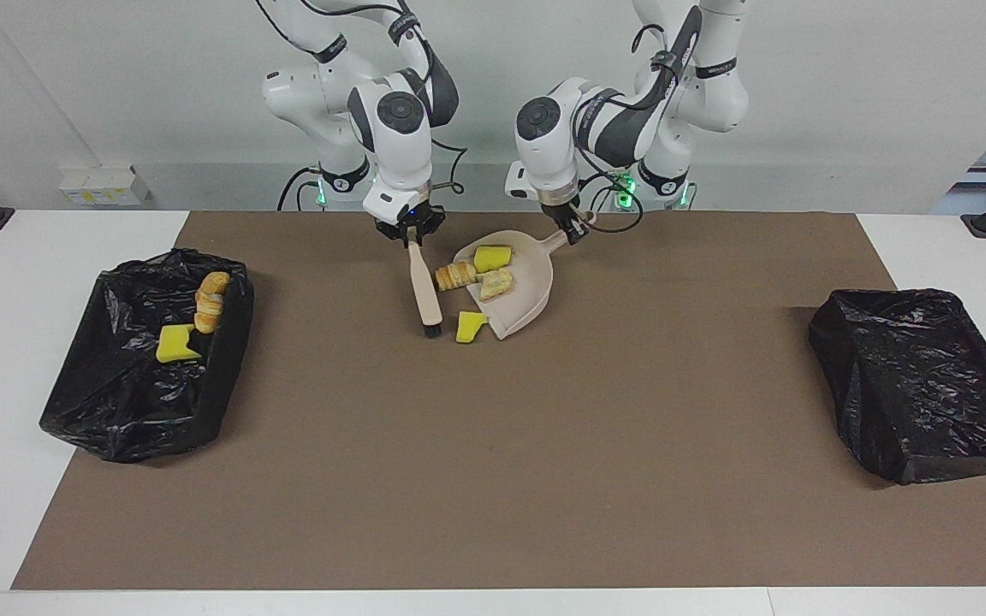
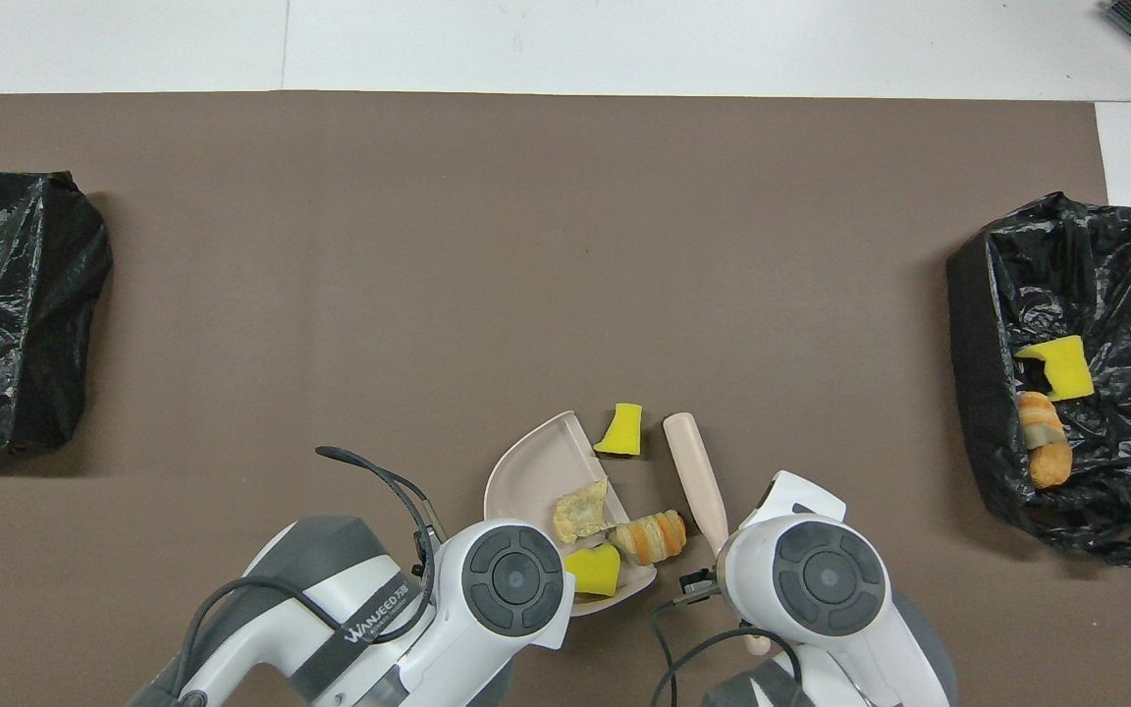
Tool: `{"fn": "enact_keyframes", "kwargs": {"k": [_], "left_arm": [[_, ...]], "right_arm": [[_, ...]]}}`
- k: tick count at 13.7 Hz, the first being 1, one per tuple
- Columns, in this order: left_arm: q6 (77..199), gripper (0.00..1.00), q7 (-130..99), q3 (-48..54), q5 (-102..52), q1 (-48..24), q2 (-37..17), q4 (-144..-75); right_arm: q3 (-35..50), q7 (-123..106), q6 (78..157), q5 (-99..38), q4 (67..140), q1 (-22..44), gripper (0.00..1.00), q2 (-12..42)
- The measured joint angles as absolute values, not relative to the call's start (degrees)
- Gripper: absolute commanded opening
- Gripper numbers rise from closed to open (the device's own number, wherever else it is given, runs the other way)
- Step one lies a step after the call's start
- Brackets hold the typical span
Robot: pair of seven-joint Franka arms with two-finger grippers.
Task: Sweep and dump trash in bin
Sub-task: 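Push the last scraps into the dustpan with the right gripper's brush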
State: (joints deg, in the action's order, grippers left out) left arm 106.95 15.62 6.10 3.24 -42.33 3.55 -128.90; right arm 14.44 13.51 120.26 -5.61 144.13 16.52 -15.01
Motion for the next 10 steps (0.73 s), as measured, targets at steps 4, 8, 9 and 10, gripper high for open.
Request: {"fn": "enact_keyframes", "kwargs": {"k": [4,8,9,10], "left_arm": [[106.9,0.00,15.7,6.1,3.2,-42.3,3.5,-128.9],[106.9,0.00,15.7,6.1,3.2,-42.3,3.5,-128.9],[106.9,0.00,15.8,6.1,3.2,-42.3,3.5,-128.9],[106.9,0.00,15.8,6.0,3.2,-42.3,3.5,-128.9]], "right_arm": [[14.5,19.7,121.5,-8.0,144.0,21.3,0.00,-14.3],[14.6,25.4,123.0,-15.2,143.8,27.7,0.00,-14.2],[14.6,25.4,123.3,-15.8,143.4,28.9,0.00,-14.2],[14.6,25.4,123.4,-15.9,142.9,29.7,0.00,-14.2]]}}
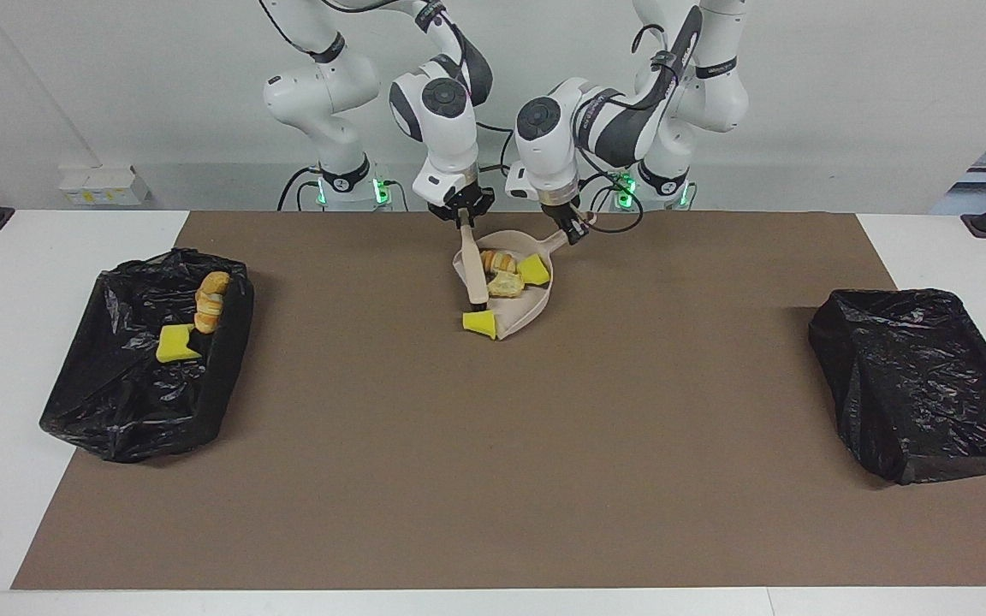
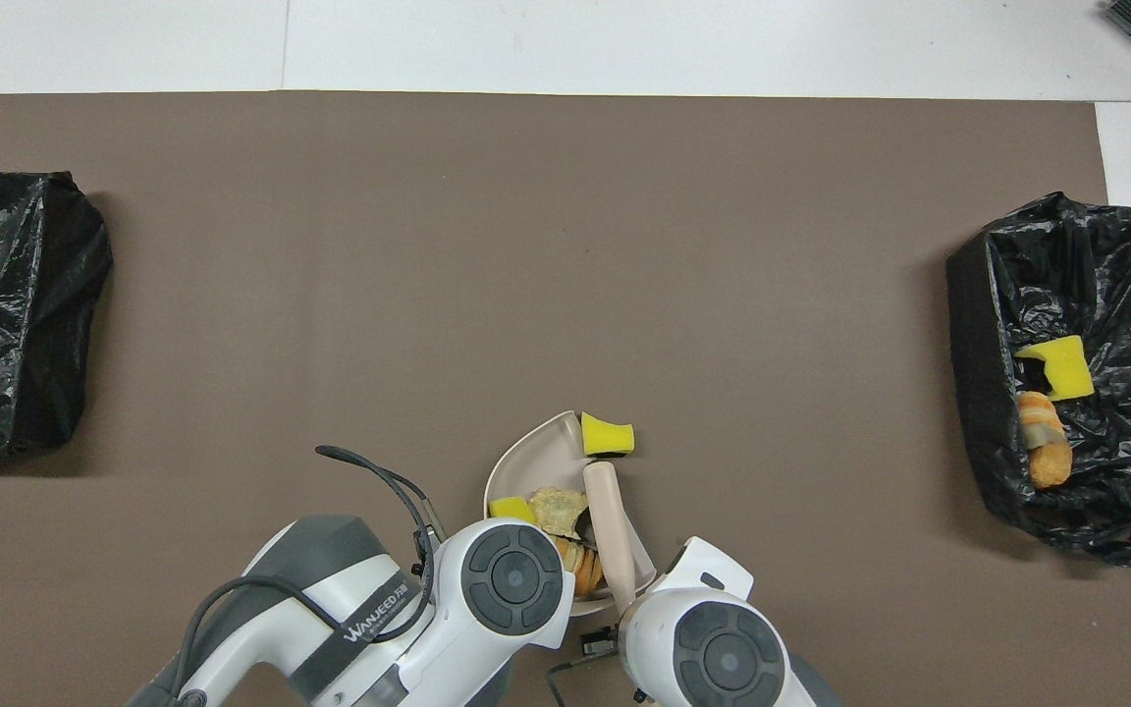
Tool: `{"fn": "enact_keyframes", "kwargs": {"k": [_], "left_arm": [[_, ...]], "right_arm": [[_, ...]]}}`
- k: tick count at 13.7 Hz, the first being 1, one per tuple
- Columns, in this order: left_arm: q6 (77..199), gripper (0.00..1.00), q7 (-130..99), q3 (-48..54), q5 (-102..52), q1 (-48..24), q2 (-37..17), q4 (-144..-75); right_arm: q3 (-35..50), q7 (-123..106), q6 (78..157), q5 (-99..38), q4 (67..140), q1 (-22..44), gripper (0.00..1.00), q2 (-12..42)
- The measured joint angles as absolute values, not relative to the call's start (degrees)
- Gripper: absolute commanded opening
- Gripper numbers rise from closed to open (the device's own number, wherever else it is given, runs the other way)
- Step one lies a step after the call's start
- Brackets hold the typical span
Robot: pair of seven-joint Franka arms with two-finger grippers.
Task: Sweep and dump trash in bin
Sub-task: 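Push the last scraps into the dustpan with the right gripper's brush, then tilt the dustpan up with the left gripper while the right gripper withdraws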
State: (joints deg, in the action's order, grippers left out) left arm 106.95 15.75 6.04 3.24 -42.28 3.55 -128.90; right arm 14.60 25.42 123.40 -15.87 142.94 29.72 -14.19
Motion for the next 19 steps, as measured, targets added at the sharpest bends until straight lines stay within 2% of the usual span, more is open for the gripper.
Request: {"fn": "enact_keyframes", "kwargs": {"k": [4,8,10,12,15,17,19], "left_arm": [[106.9,0.00,16.1,6.0,3.2,-41.6,3.5,-128.9],[106.9,0.00,16.3,6.0,3.2,-41.4,3.5,-128.9],[106.9,0.00,16.3,6.0,3.2,-40.8,3.5,-129.0],[106.9,0.00,16.6,6.0,3.2,-39.7,3.4,-129.0],[106.9,0.00,16.7,6.0,3.2,-39.4,3.4,-129.1],[106.9,0.00,16.7,6.0,3.2,-39.4,3.4,-129.1],[106.9,0.00,16.7,6.0,3.2,-39.4,3.4,-129.1]], "right_arm": [[14.3,23.7,121.6,-15.8,141.3,30.2,0.00,-14.2],[13.7,21.3,111.2,-8.1,134.6,26.7,0.00,-14.3],[13.7,18.5,112.3,-6.4,134.2,24.2,0.00,-14.1],[13.6,13.0,117.6,-6.0,134.2,20.0,0.00,-11.8],[13.5,10.3,123.1,-1.4,131.5,18.0,0.00,-3.9],[13.7,10.1,123.2,0.1,128.5,18.2,0.00,0.1],[14.0,4.8,121.8,0.0,127.5,18.4,0.00,1.0]]}}
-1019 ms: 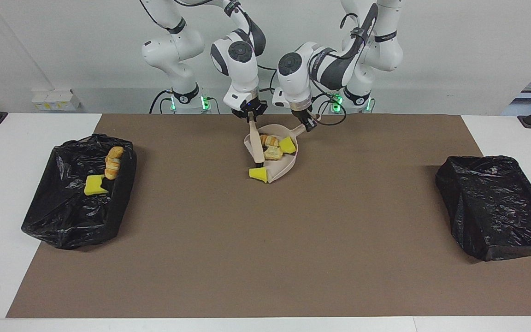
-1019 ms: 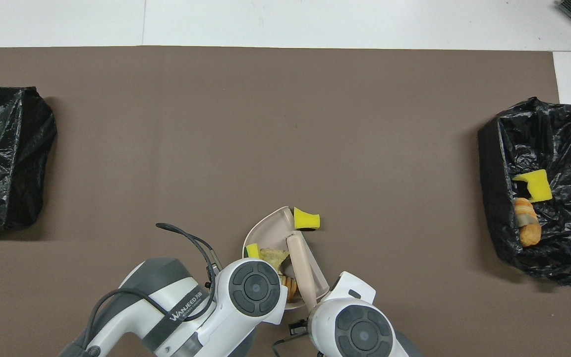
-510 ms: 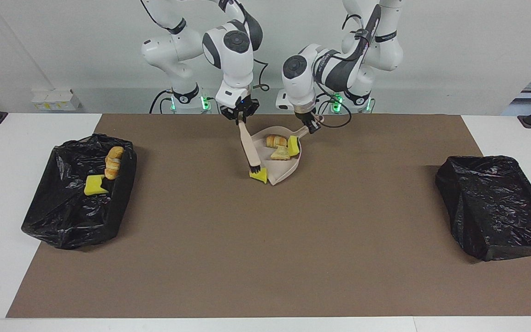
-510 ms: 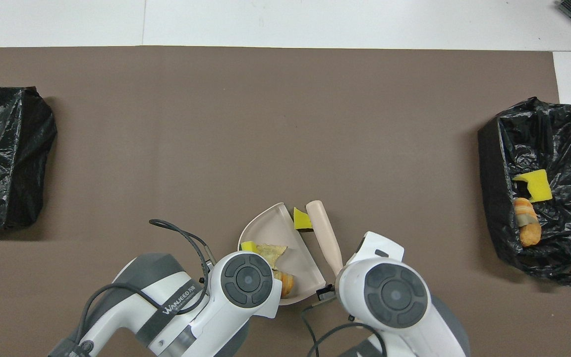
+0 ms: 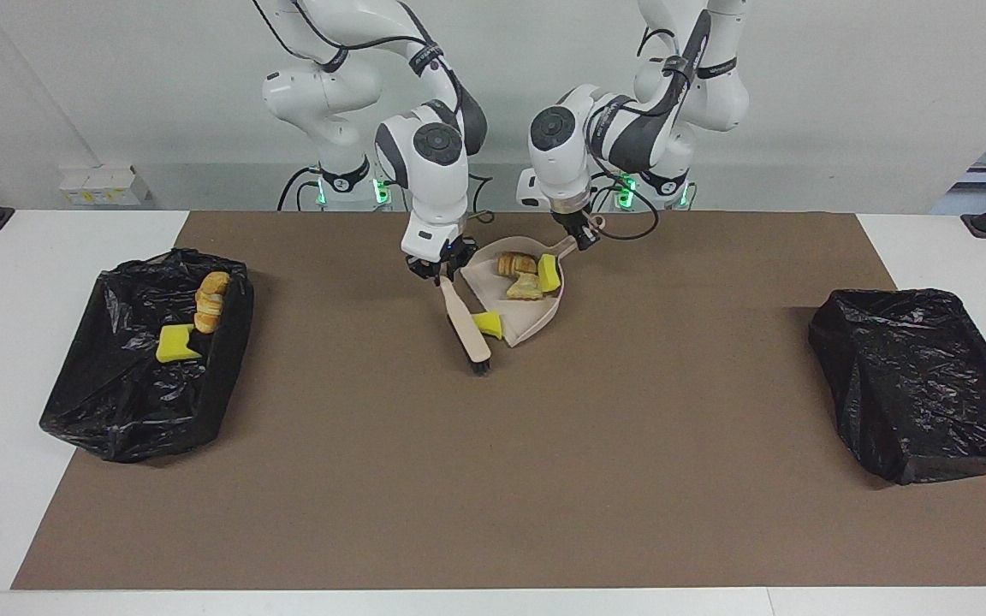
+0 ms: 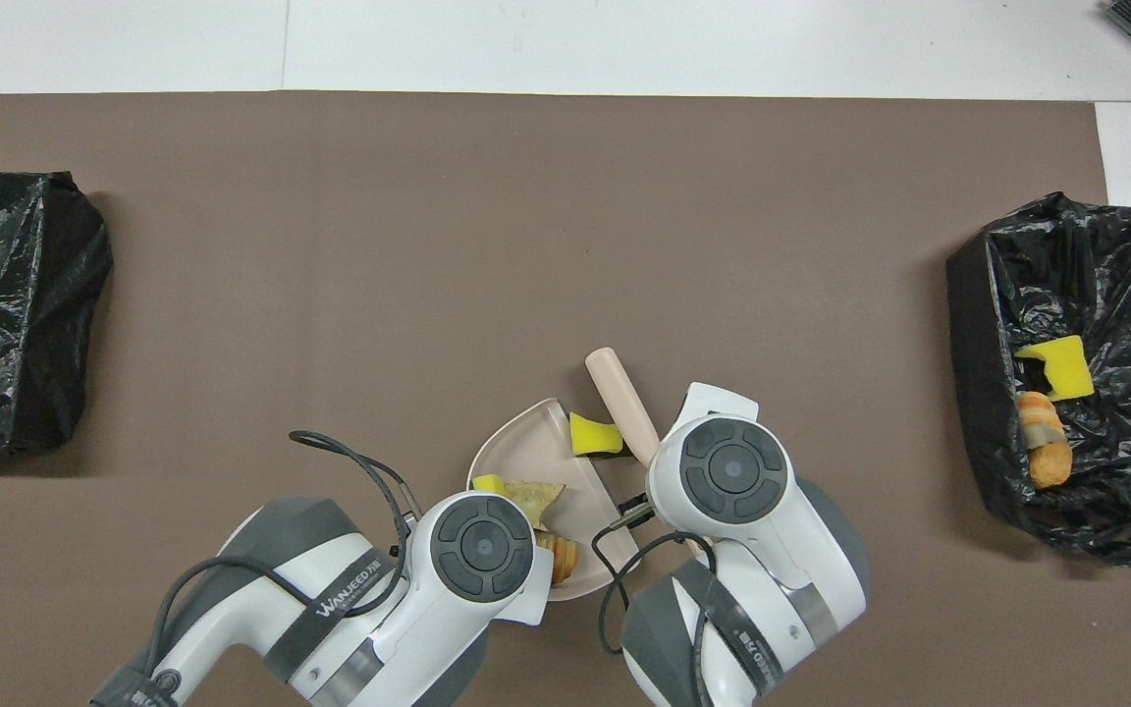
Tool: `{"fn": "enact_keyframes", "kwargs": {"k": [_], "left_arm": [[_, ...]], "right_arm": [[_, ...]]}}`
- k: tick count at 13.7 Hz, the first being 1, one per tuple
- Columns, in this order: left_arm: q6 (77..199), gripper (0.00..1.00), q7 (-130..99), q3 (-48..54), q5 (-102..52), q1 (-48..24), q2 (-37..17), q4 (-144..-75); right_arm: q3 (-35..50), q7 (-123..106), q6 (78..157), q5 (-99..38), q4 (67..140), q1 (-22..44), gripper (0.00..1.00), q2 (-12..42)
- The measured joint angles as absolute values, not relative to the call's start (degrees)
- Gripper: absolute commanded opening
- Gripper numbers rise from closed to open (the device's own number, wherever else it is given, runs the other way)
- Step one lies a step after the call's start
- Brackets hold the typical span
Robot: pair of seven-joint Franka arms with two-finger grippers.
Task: Sweep and dump trash in bin
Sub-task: 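Tilt the dustpan up with the left gripper while the right gripper withdraws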
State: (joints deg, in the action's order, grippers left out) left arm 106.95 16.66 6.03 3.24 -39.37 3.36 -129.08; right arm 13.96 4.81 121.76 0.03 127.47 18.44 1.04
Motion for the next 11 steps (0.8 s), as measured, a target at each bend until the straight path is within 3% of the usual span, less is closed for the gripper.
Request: {"fn": "enact_keyframes", "kwargs": {"k": [6,11], "left_arm": [[106.9,0.00,16.7,6.0,3.2,-39.4,3.4,-129.1],[106.9,0.00,16.8,6.0,3.2,-39.4,3.3,-129.1]], "right_arm": [[13.5,-21.2,117.3,-7.3,127.6,13.8,0.00,1.0],[13.9,-21.1,116.4,-8.6,129.4,18.7,0.00,-1.3]]}}
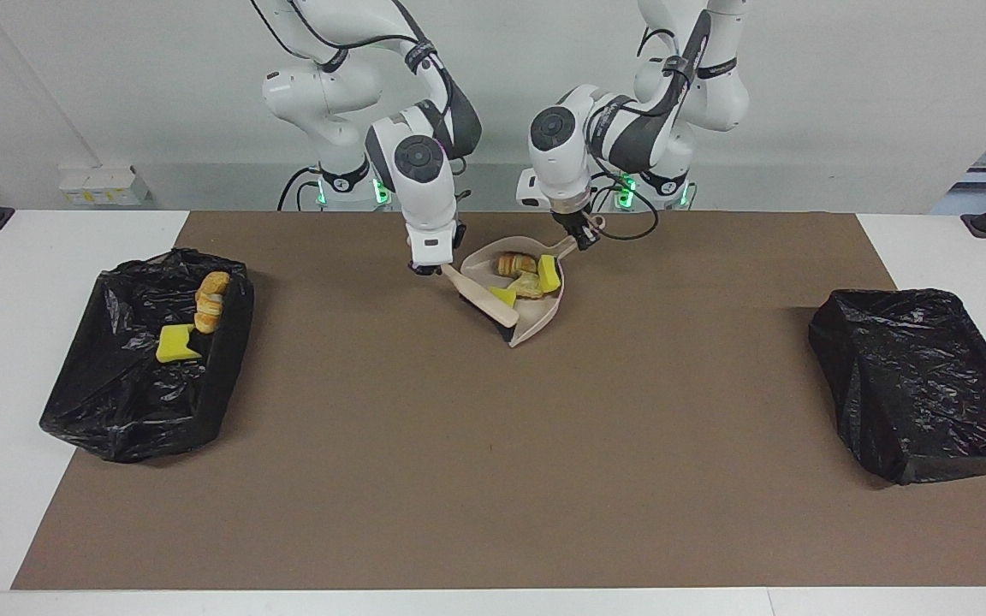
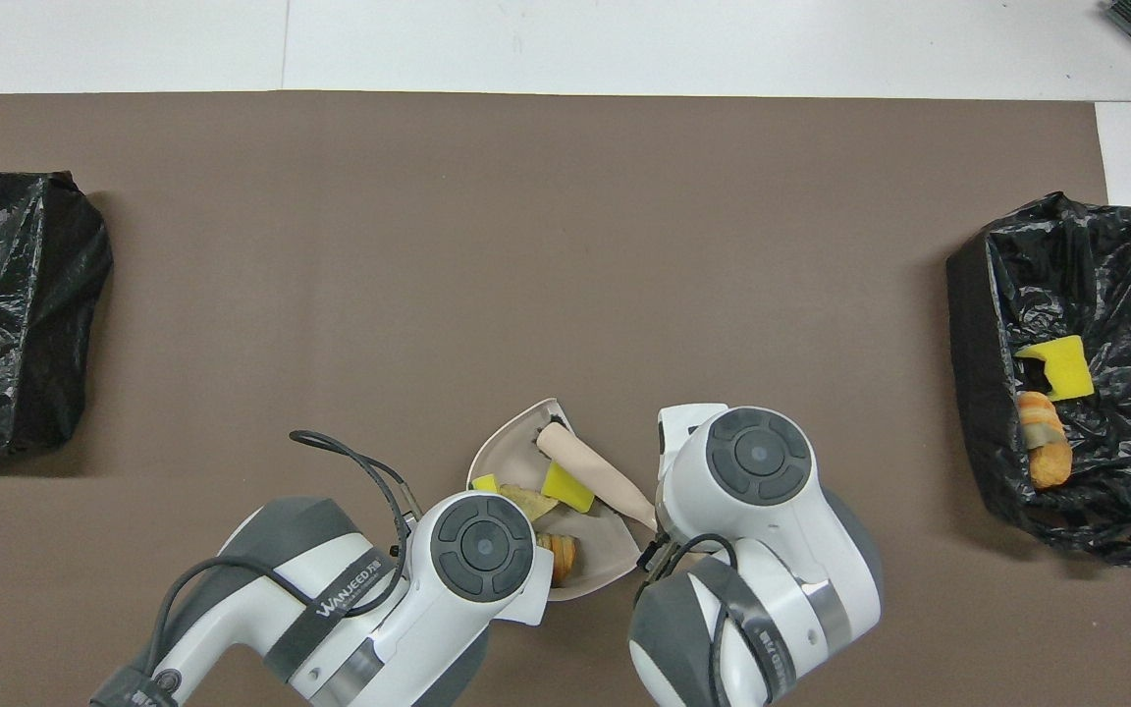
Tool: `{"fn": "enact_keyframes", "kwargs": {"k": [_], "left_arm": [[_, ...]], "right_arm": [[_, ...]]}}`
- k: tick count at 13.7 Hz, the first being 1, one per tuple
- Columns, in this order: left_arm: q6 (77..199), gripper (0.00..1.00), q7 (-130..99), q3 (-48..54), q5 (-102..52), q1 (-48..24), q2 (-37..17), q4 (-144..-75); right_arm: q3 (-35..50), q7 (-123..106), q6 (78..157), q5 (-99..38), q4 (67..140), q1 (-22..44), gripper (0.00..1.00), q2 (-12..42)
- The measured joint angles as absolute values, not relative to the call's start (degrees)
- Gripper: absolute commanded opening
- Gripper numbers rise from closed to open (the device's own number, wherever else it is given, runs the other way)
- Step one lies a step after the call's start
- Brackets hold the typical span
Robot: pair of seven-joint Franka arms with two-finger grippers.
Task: Sweep and dump trash in bin
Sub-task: 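Tilt the dustpan up with the left gripper while the right gripper withdraws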
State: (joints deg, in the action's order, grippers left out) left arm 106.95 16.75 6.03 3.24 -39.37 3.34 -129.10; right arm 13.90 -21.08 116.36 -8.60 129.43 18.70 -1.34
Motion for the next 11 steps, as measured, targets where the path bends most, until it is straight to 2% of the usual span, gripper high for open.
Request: {"fn": "enact_keyframes", "kwargs": {"k": [2,6,11], "left_arm": [[107.0,0.00,17.0,6.0,3.2,-39.4,3.3,-129.1],[107.0,0.00,19.6,6.0,3.2,-38.7,3.3,-129.1],[107.0,0.00,24.0,5.9,3.2,-38.3,3.3,-129.1]], "right_arm": [[13.9,-20.5,116.1,-8.6,130.4,19.5,0.00,-2.5],[13.6,-21.6,115.9,-8.6,130.8,15.7,0.00,-2.6],[13.5,-24.0,110.8,-8.6,130.0,11.8,0.00,-3.1]]}}
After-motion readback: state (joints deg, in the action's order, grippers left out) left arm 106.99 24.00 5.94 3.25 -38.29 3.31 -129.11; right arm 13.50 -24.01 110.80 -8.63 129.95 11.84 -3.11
